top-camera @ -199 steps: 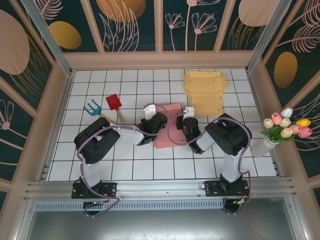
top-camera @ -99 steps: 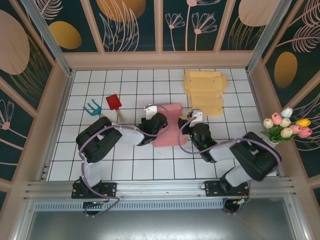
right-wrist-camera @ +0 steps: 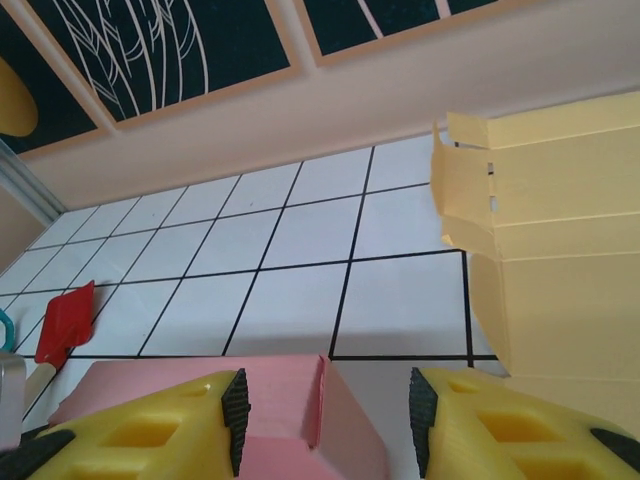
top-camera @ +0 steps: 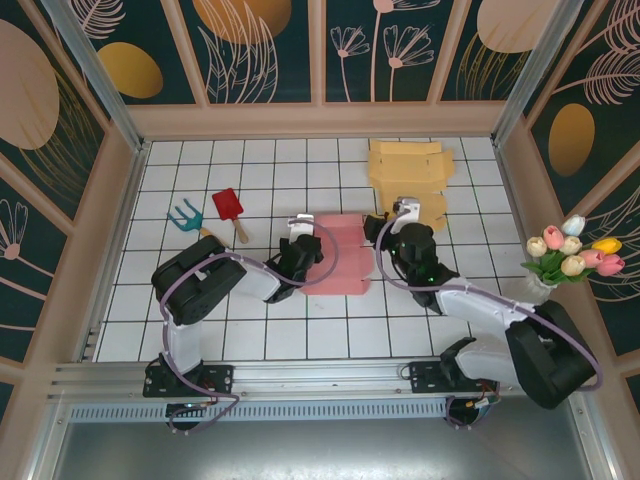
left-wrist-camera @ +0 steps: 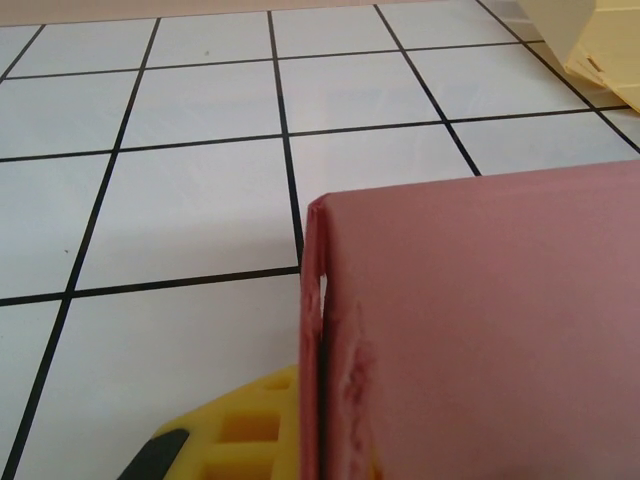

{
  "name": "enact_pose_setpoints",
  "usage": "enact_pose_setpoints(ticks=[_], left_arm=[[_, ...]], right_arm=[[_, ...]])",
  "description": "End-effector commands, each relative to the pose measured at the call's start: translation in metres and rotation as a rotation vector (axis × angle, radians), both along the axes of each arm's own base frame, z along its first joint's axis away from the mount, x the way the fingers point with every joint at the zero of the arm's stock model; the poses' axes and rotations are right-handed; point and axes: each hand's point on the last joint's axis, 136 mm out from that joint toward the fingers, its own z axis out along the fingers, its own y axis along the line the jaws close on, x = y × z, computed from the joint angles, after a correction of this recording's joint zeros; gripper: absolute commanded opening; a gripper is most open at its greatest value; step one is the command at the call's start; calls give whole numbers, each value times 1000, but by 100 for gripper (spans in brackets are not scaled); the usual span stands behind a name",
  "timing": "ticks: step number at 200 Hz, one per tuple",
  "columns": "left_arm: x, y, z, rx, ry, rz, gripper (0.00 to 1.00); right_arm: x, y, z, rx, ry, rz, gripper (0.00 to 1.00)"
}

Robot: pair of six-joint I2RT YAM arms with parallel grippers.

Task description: Fold the paper box

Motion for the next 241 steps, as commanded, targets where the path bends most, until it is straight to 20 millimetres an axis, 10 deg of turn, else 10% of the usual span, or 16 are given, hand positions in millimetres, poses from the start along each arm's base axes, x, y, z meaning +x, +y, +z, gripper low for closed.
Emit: enact_pose_setpoints(ticks=[1, 114, 184, 241], left_arm=[[-6, 3, -24, 86, 38, -50, 0], [2, -2, -24, 115, 50, -35, 10], [-21, 1, 22, 0, 39, -115, 35], [-39, 7, 74, -168, 5, -144, 31]], right_arm=[[7, 14, -7, -32, 39, 61, 49], [17, -6, -65, -170, 116, -26, 47], [21, -9, -73, -192, 132, -52, 47], [22, -6, -72, -200, 133, -39, 47]])
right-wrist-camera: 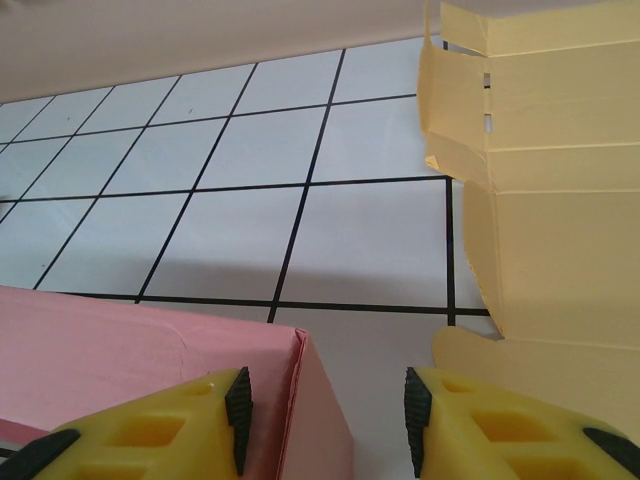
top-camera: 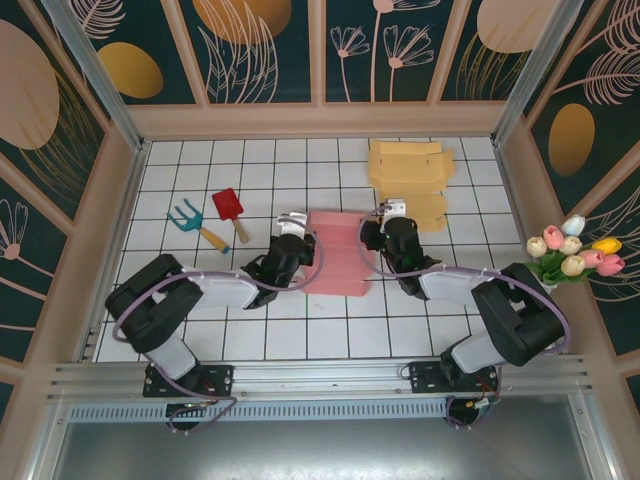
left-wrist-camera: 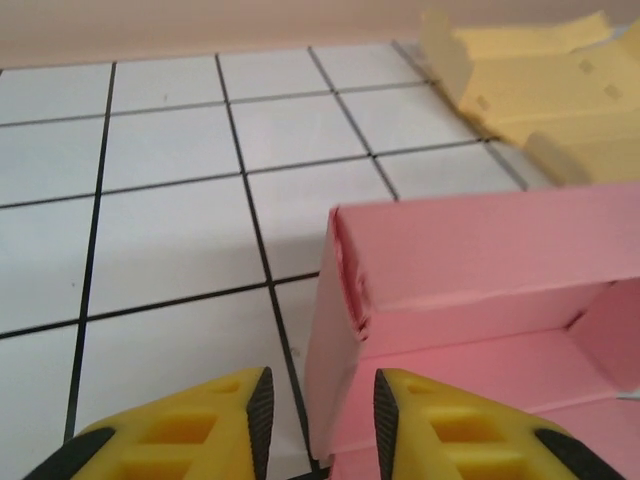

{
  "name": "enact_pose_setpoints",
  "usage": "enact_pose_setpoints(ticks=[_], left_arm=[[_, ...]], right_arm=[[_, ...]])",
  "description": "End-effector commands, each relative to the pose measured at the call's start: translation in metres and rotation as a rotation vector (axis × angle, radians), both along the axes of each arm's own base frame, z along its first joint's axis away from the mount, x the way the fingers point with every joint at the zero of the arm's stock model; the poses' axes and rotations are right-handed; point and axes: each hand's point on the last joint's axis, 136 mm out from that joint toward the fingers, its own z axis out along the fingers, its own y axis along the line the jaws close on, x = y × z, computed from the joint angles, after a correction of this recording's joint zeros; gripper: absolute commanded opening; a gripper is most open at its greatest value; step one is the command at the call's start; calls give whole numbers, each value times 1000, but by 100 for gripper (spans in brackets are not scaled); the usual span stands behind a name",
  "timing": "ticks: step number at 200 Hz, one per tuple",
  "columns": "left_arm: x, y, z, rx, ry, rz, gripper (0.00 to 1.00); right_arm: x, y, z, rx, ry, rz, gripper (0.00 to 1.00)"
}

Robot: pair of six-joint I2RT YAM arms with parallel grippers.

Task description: Fold the paper box

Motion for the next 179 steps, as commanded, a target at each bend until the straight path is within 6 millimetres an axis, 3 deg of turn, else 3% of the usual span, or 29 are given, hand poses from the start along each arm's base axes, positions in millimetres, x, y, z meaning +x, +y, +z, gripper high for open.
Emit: enact_pose_setpoints(ticks=[1, 26, 59, 81, 91, 111, 137, 160, 179], left_arm=[[-6, 4, 12, -73, 23, 2, 31], [2, 6, 27, -140, 43, 73, 29], [20, -14, 30, -165, 91, 87, 29], [38, -15, 16, -106, 111, 141, 29], [43, -14, -4, -75, 137, 156, 28], [46, -5, -24, -55, 165, 190, 25], [45, 1, -34, -33, 168, 207, 22], [44, 0, -21, -47, 152, 196, 26], [35, -2, 4, -95, 110, 133, 29]], right_arm=[[-1, -6, -17, -58, 44, -13, 47], [-1, -5, -18, -61, 44, -4, 47], [-1, -3, -25, -61, 58, 10, 47], [-2, -1, -29, -60, 67, 19, 47], [-2, 0, -29, -57, 68, 25, 47], [-3, 1, -30, -53, 71, 26, 47], [-3, 0, -31, -54, 73, 24, 47], [-3, 1, -32, -51, 74, 26, 47], [-3, 0, -32, -55, 76, 23, 47]])
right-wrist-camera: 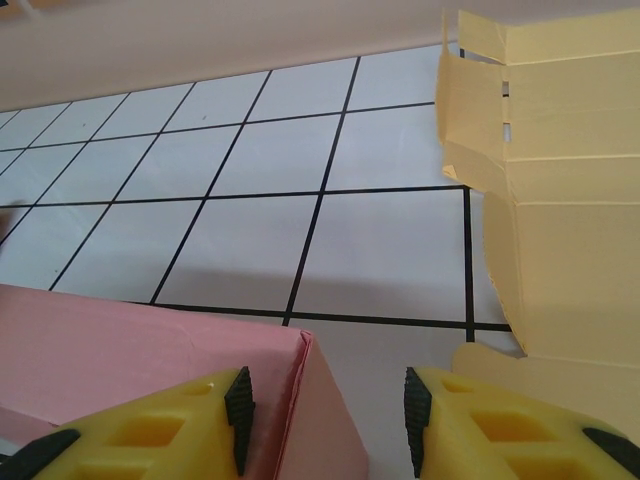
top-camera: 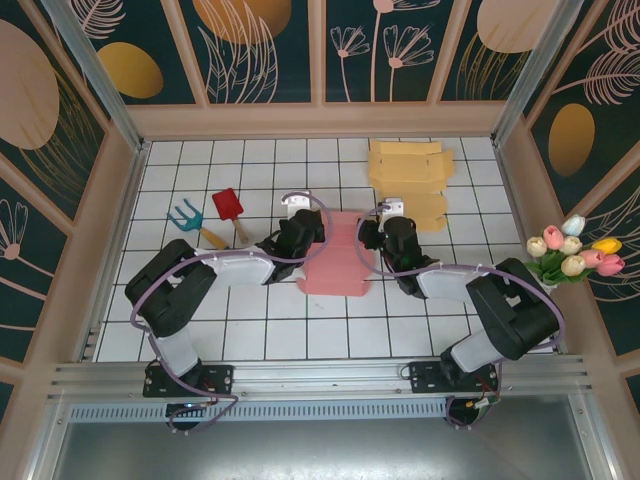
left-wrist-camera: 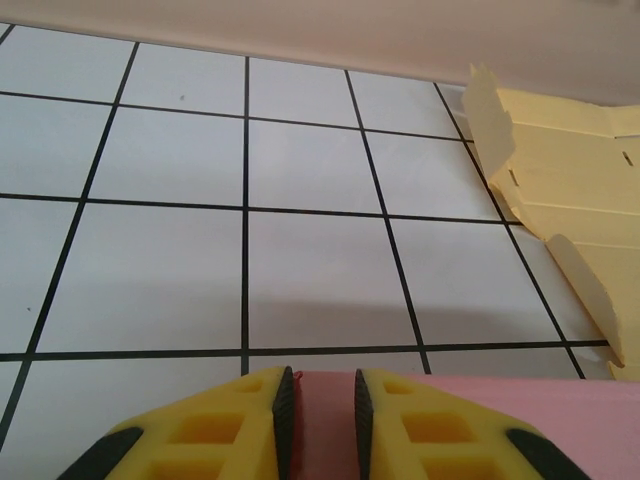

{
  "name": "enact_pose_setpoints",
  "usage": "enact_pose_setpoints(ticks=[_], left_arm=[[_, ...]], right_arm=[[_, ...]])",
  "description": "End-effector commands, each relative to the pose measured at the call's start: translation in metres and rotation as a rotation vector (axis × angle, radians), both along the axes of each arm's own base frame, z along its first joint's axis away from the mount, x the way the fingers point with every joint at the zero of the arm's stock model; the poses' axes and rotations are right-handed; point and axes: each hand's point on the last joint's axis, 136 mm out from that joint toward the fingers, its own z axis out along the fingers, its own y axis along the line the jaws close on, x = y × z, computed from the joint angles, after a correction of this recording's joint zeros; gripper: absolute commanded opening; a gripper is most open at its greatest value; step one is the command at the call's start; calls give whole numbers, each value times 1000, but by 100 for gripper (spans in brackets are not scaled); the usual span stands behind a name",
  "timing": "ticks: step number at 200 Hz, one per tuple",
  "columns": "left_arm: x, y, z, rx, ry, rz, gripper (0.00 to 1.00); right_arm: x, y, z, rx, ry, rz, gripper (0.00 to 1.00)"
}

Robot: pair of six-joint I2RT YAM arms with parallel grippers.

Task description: Fold the paper box

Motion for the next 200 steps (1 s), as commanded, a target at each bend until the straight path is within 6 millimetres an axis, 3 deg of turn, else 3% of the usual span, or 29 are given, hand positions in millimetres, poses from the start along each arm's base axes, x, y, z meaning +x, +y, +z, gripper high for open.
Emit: enact_pose_setpoints(ticks=[1, 14, 30, 52, 70, 90, 108, 159, 165, 200], left_arm=[[-14, 12, 5, 6, 8, -37, 29], [-27, 12, 20, -18, -38, -108, 31], [-47, 27, 28, -16, -108, -151, 34], [-60, 61, 17, 46, -163, -104, 41], [-59, 68, 0, 63, -151, -129, 44], [-51, 61, -19, 78, -131, -200, 54], [-46, 53, -22, 71, -161, -261, 64], [-32, 36, -13, 148, -235, -342, 60], [-31, 35, -26, 170, -213, -355, 57], [-22, 32, -36, 210, -222, -383, 54]], right_arm=[[-7, -6, -31, -72, 91, 1, 47], [-6, -6, -31, -77, 94, 2, 47], [-6, -7, -30, -83, 92, 2, 47], [-5, -7, -27, -85, 84, 0, 47], [-4, -6, -28, -88, 85, 3, 47], [-3, -3, -29, -81, 89, 13, 47], [-4, -2, -29, -74, 92, 20, 47], [-4, 0, -33, -84, 98, 34, 47], [-5, 1, -32, -83, 99, 40, 47], [-6, 3, -33, -80, 102, 51, 47]])
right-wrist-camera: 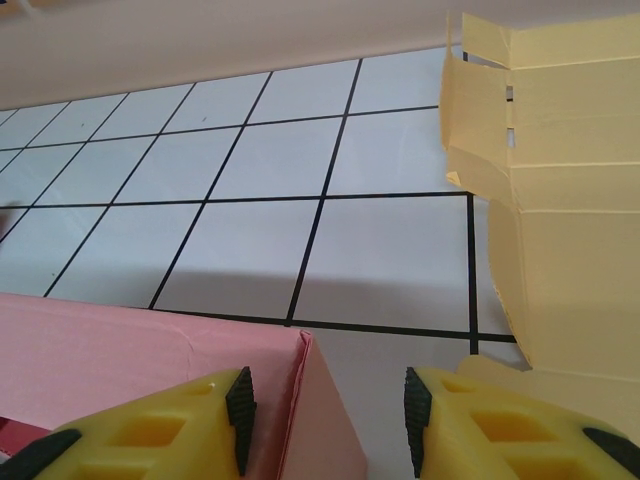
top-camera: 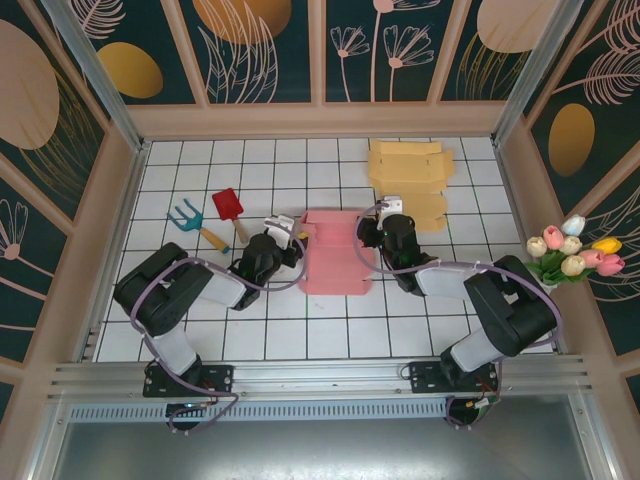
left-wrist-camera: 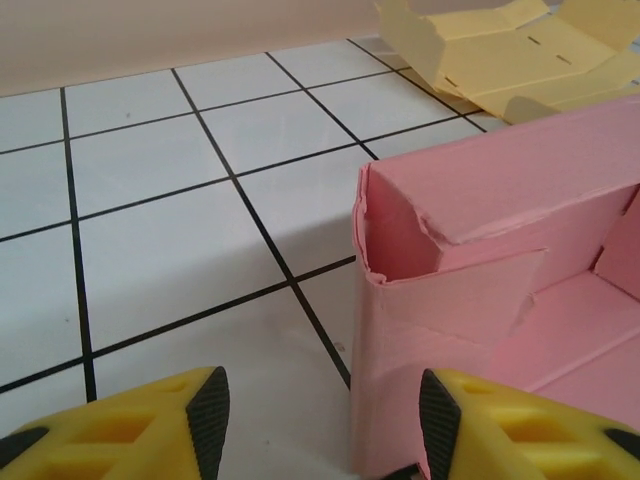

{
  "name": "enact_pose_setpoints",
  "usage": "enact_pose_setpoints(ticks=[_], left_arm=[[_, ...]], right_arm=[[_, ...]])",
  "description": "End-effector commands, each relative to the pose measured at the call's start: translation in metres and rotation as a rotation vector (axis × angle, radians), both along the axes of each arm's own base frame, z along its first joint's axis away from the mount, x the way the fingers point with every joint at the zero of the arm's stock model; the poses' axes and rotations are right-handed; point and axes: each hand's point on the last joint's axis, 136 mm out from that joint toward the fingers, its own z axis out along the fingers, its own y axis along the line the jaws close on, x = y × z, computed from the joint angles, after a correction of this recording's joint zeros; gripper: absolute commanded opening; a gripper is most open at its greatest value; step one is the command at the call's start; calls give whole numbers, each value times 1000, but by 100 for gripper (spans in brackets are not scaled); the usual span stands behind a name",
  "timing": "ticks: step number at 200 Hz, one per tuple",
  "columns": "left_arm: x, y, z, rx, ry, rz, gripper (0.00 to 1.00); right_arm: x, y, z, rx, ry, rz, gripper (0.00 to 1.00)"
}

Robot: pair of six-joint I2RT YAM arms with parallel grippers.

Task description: Fold the paper box

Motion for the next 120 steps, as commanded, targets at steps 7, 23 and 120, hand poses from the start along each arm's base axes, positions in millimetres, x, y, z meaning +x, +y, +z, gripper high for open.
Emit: enact_pose_setpoints(ticks=[7, 23, 120], left_arm=[[11, -9, 2, 34, -56, -42, 52], [13, -17, 2, 16, -53, -67, 48], [19, -59, 0, -88, -4, -193, 30]], right_arm=[[-11, 0, -33, -73, 101, 45, 47], [-11, 1, -35, -73, 104, 50, 47], [-10, 6, -41, -65, 120, 72, 47]])
